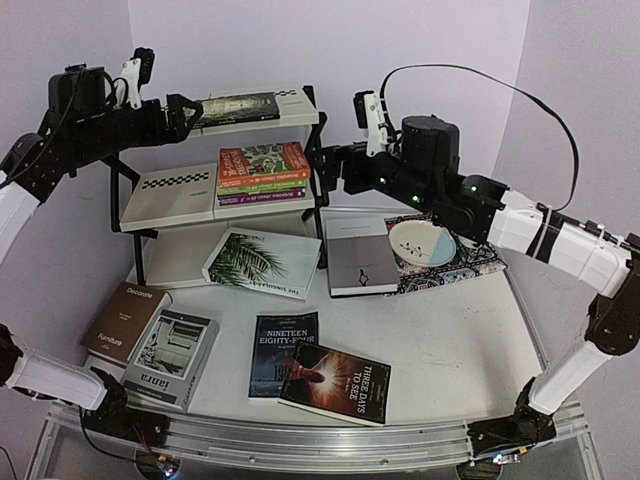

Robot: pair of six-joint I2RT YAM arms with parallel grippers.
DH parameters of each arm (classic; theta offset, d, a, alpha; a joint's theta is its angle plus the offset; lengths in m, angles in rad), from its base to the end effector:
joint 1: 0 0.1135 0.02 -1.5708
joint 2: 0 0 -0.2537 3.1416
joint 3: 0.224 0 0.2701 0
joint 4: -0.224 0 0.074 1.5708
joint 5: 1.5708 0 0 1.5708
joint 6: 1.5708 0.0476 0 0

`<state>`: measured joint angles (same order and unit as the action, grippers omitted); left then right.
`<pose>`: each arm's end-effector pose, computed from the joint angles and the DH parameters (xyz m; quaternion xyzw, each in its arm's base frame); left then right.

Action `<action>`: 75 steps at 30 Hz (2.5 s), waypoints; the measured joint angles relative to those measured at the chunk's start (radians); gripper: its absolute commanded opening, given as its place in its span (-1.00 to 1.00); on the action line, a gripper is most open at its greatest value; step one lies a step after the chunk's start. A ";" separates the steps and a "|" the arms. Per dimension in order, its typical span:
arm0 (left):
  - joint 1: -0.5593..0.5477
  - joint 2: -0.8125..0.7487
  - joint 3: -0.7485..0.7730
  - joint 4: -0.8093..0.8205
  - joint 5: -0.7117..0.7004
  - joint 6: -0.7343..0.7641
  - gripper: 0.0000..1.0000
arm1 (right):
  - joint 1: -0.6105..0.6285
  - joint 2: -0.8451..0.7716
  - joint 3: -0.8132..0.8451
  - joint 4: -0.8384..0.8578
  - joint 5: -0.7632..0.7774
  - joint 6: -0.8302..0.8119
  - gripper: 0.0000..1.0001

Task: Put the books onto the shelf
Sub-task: Adjust the book on the shelf.

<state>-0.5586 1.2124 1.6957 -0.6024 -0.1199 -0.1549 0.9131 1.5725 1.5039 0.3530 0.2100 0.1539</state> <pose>0.2207 -0.1312 0.5122 0.1107 0.7394 -0.1894 0.6365 0.2542 0.3129 0.4428 -0.1431 0.5851 0.3506 0.7172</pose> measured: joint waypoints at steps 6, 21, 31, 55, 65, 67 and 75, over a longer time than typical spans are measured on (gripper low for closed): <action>0.206 0.098 0.090 -0.081 0.176 0.060 0.99 | 0.000 -0.069 -0.048 -0.010 0.002 -0.001 0.97; 0.272 0.117 0.091 -0.116 0.294 0.207 0.71 | 0.000 -0.099 -0.060 -0.039 0.011 -0.011 0.97; 0.272 0.116 0.066 -0.104 0.276 0.361 0.66 | 0.000 -0.099 -0.060 -0.040 0.010 -0.011 0.97; 0.274 0.198 0.084 -0.066 0.240 0.415 0.07 | 0.000 -0.099 -0.060 -0.040 0.010 -0.010 0.97; 0.275 0.217 0.098 -0.050 0.259 0.377 -0.12 | 0.000 -0.099 -0.060 -0.040 0.011 -0.011 0.97; 0.275 0.228 0.108 -0.047 0.268 0.363 -0.13 | 0.000 -0.099 -0.060 -0.041 0.011 -0.011 0.97; 0.274 0.258 0.127 -0.024 0.312 0.322 -0.16 | 0.000 -0.110 -0.073 -0.045 0.012 -0.011 0.97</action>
<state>-0.2842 1.4704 1.8229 -0.6263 0.1922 0.1672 0.9131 1.4626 1.4312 0.3081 0.2217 0.1429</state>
